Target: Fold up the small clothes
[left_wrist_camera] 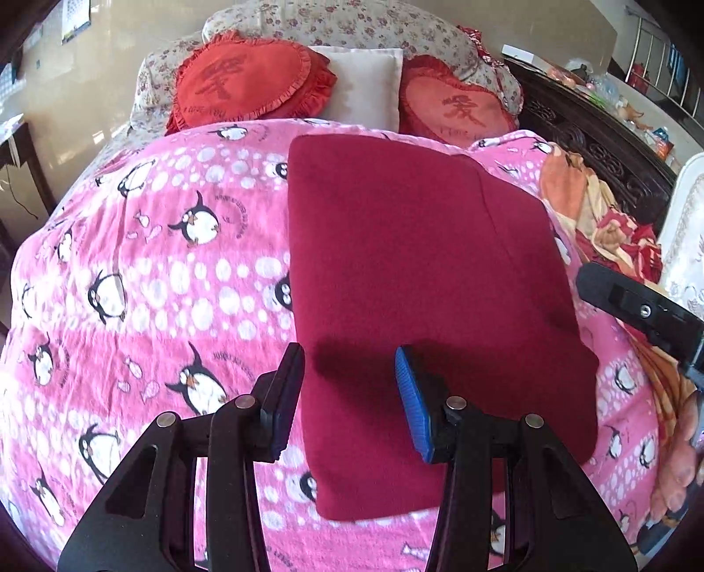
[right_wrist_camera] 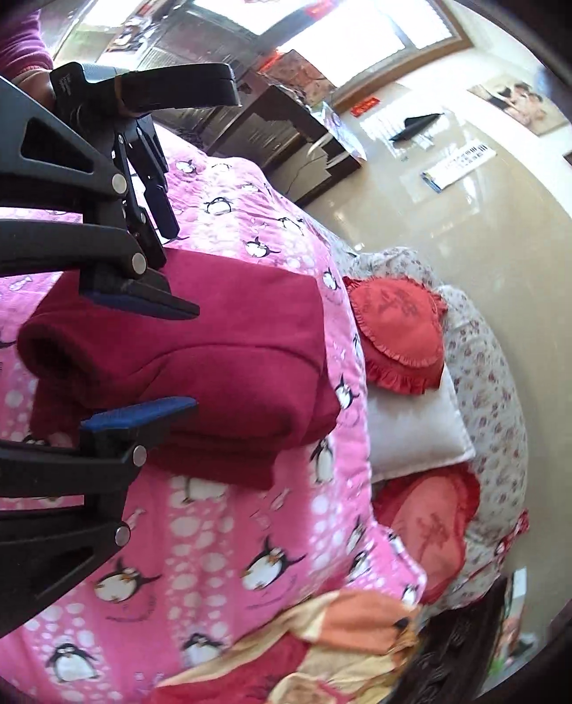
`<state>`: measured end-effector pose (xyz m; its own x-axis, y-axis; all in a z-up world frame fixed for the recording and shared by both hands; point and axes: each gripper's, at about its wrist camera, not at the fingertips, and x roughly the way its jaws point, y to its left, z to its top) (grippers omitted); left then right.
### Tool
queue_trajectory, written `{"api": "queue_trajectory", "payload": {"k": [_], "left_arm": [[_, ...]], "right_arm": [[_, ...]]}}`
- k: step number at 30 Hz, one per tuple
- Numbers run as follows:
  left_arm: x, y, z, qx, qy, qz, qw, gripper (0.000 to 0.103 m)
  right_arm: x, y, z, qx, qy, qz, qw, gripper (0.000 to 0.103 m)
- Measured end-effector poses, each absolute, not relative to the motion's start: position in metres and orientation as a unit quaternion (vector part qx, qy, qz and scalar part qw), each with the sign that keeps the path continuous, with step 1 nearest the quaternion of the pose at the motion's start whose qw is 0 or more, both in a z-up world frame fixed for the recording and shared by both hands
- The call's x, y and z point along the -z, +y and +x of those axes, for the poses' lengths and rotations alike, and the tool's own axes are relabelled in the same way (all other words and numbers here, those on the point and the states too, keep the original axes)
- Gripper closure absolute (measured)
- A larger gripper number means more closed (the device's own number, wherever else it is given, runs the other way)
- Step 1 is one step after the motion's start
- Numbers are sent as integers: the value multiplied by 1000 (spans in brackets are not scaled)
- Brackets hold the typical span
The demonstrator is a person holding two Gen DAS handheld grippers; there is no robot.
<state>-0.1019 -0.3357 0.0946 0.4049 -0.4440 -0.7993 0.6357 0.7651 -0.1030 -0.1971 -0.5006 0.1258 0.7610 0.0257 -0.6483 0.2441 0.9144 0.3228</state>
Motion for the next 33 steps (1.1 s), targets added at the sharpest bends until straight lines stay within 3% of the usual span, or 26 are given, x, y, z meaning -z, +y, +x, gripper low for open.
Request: {"api": "queue_trajectory", "payload": {"k": [4,8,13,22,28,30,33], "left_arm": [[-90,-346,-89,320,441,111,831,61],[-85,-355,-81,318,437,118,833,46],[-78,-362,-78,315,437,116,834,41],[-79,-357,-80,317,442,106,832,41],[-79,-337,-77,351,470,56,808,41],[-78,-323,-74,364,481,31,797,40],[-76,-307,-68,382,482,-5,789,26]], "right_arm": [[-117,-504,-168,80,353,161,918,65],[-100,-523,-146,123,382,136,906,64],[-75,-558,-144,99,383,239,887,57],[-107,-518,-191,81,360,212,905,57],[-66,-503,-195,112,416,169,887,54],[-66,-515,-203,99,399,209,887,48],[-74,-530,-213,95,364,244,894,34]]}}
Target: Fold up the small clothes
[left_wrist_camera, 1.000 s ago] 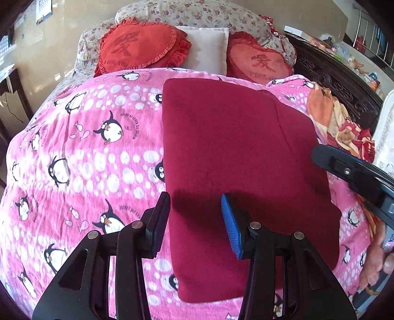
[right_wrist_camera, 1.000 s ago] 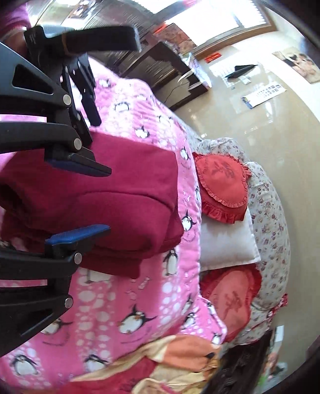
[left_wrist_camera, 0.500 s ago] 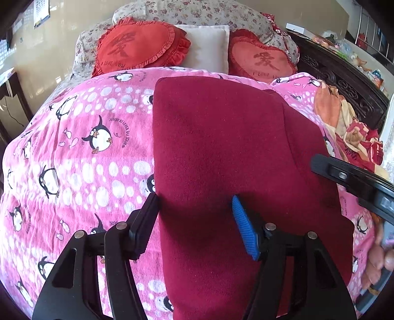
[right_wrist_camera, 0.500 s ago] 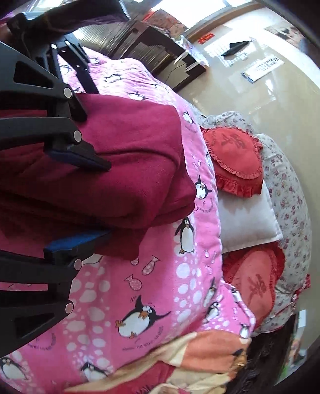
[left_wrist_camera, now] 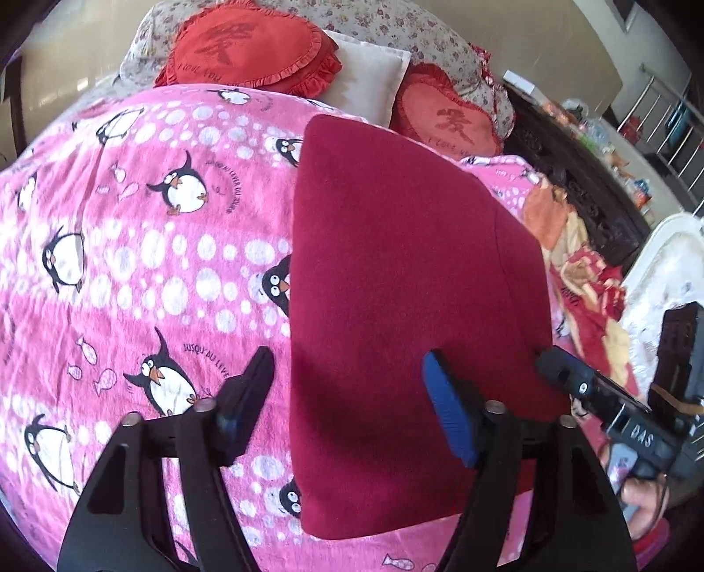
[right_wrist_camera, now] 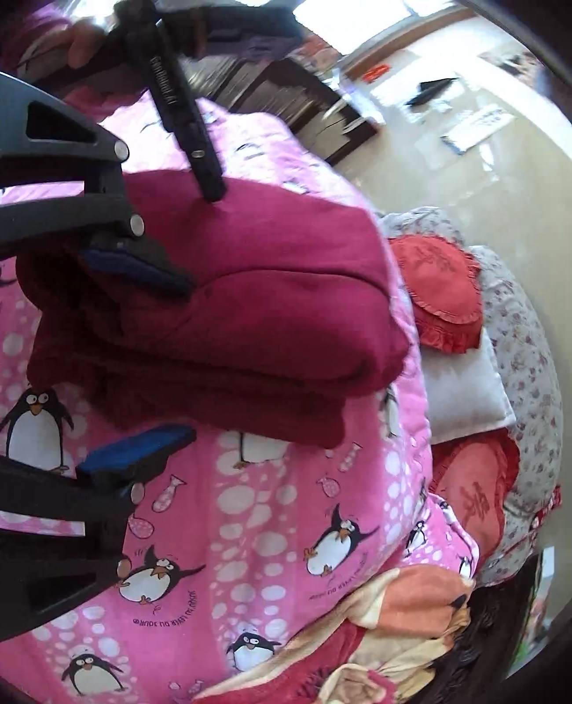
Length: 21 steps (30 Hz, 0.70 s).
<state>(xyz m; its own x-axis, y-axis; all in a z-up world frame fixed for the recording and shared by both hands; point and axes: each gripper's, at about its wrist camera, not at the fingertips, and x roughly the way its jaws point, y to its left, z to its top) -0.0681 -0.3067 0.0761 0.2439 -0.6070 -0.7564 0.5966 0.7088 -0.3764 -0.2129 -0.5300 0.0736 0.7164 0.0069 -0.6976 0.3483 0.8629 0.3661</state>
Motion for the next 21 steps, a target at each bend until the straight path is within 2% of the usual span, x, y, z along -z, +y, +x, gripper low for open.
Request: {"api": "queue_trajectory", "payload": {"k": [2,13,15,16,18,19,21], "left_arm": [[-71,-300,-62,389,486,-35,782,24],[-36,-322,-48,414,532,-92,733,23],[-40,-328,-51,414,534,-80,733,27],[-45,-328,-54,415,530,-70,736,33],[-58,-324,-61,424,522,-56,738,46],[-66,-320,-65,430,518,-50,738,52],[-83,-306,-74,438,512,-37,738,53]], "right_arm": [[-74,-537,-213,86,346,256,898,28],[-34,-552,-184,-7,336,363,869,24],[-39,-544,-180,-3,351,342,872,41],[-42,-541,-181,1,351,336,874,44],[-52,-537,-189,-4,347,338,875,59],[-58,-536,-191,-12,344,342,874,61],[-72,-527,-199,-29,342,339,876,62]]}}
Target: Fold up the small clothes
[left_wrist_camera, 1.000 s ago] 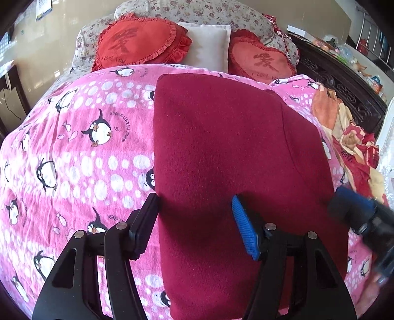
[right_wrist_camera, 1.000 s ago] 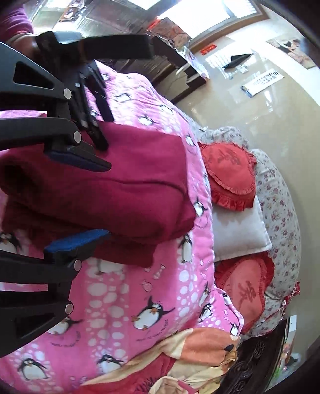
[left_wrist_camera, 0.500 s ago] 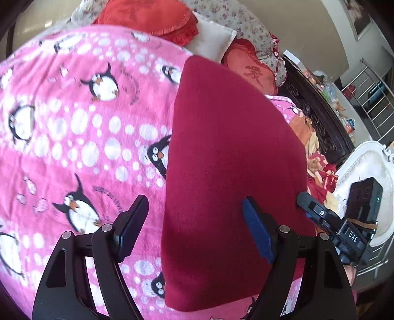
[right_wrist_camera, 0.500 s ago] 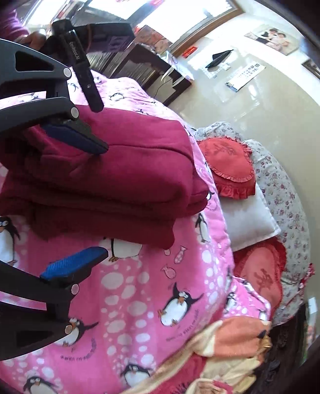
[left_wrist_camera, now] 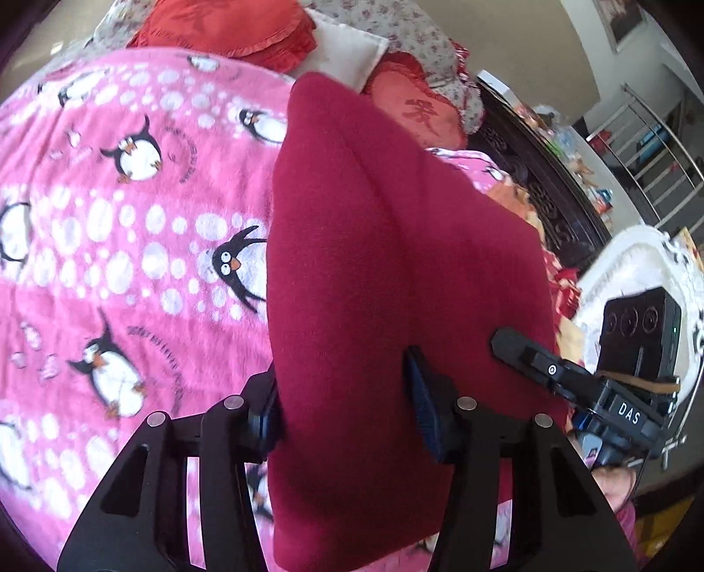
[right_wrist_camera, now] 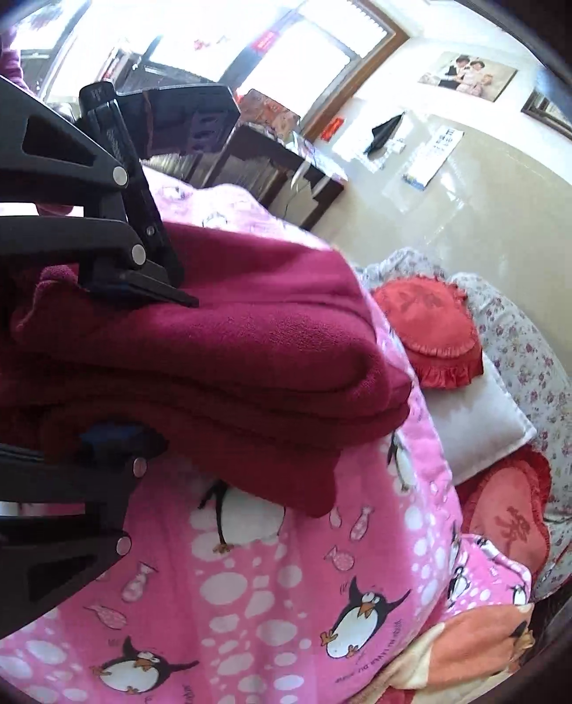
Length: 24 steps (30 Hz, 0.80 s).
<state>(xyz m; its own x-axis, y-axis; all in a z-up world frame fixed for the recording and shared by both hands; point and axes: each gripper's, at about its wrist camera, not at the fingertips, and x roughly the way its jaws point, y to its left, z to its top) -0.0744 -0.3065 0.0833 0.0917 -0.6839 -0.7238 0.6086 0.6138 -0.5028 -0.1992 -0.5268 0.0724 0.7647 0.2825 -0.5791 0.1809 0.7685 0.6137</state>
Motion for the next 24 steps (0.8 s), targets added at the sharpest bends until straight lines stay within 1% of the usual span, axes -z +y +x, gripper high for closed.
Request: {"api": "queue_trajectory", "payload": {"k": [2,5,8,10,12,13,14,15,18,20,23,24], "left_arm": [[-100,-286,-86,440,505,-27,742,53],[-110,-250,-106,430,516,-10,741,53],[-100,-216,-127,408,535,7,740,53],[-84,-198,-139,389,549,19,740,53],[-60,-185,-146,361,568,30,739,53],[-56,-180,-147,357,565,25,744,47],[-58,-175,-149,355,556,15,751,45],[-63,-172,-152,351,549,12,759,45],[-80,-169,-157,334,519,32,786,45],[-87,-171,-158,325,505,52,798,45],[-92,-189,-154,315,494,71,807,45],[-92,-193,-155,308,494,77,810,45]], "right_arm": [[-87,-511,-208,-49,343,326,879,62],[-95,-483,-222,-78,354,327,872,62],[-85,-450,-237,-100,375,326,862,62],[-65,-431,-243,-107,403,333,846,61],[-39,-417,-246,-91,457,321,824,55],[-34,-412,-248,-75,476,296,825,54],[-35,-406,-252,-60,478,262,836,48],[-45,-401,-259,-49,468,225,853,43],[-81,-389,-275,-33,442,142,885,43],[-103,-383,-279,-40,415,107,902,43],[-122,-371,-280,-71,385,85,916,50],[-122,-364,-277,-79,384,75,917,51]]}}
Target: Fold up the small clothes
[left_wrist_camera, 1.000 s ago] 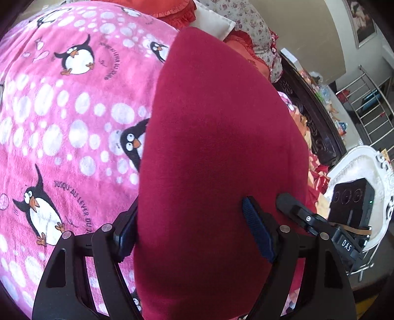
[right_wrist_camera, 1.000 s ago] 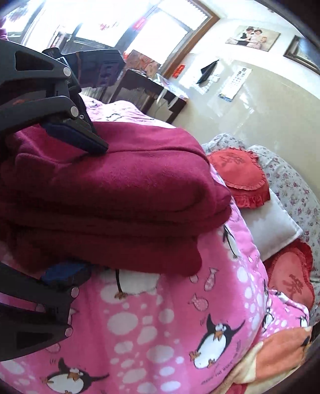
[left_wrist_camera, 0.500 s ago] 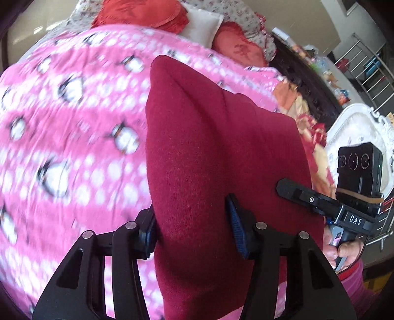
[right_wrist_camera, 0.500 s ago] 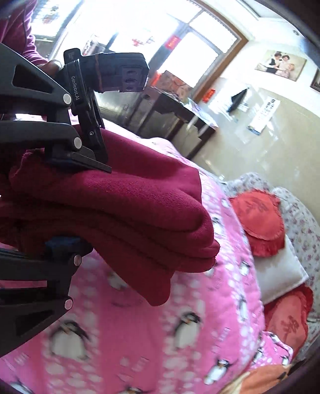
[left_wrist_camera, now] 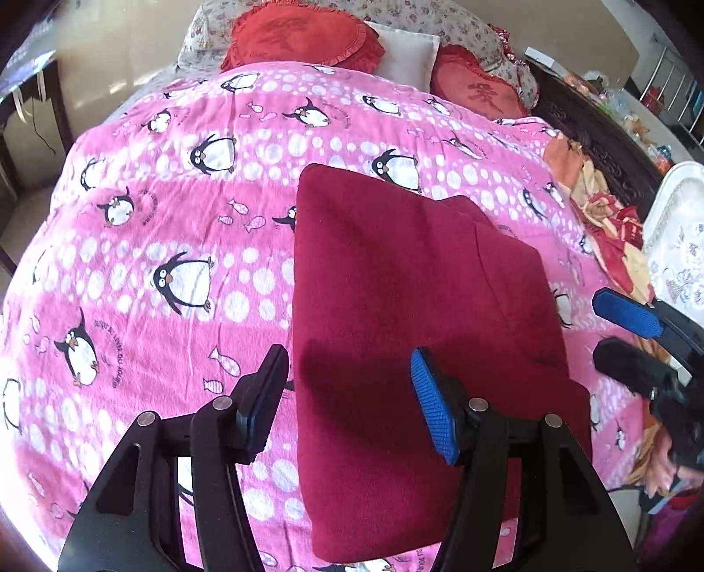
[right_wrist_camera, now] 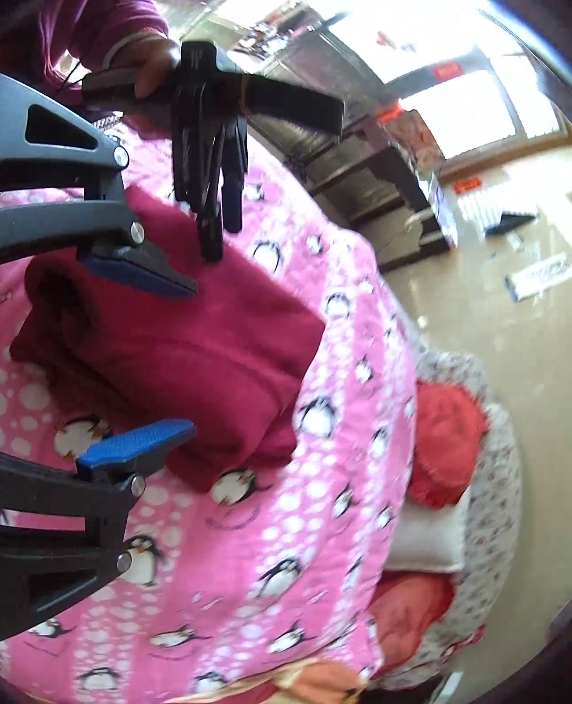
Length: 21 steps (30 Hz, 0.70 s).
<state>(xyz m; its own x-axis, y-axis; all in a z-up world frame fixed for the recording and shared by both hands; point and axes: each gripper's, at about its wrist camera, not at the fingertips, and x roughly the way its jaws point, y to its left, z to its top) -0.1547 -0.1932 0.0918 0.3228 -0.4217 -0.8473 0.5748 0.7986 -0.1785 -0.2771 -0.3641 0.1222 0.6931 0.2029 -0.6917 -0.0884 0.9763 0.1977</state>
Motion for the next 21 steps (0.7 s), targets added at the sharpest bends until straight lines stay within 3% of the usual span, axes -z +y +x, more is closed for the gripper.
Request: {"api": "queue_trajectory", "payload": {"k": [9,21], "left_arm": [[-74,-209,-160,281,483,102,823,45],[-95,-196,-180,258,437,93,857,45]], "right_arm": [[-59,-351,-260,-64,449,27,891,54],[-102,-350,-293,2,404,85,911,53]]}}
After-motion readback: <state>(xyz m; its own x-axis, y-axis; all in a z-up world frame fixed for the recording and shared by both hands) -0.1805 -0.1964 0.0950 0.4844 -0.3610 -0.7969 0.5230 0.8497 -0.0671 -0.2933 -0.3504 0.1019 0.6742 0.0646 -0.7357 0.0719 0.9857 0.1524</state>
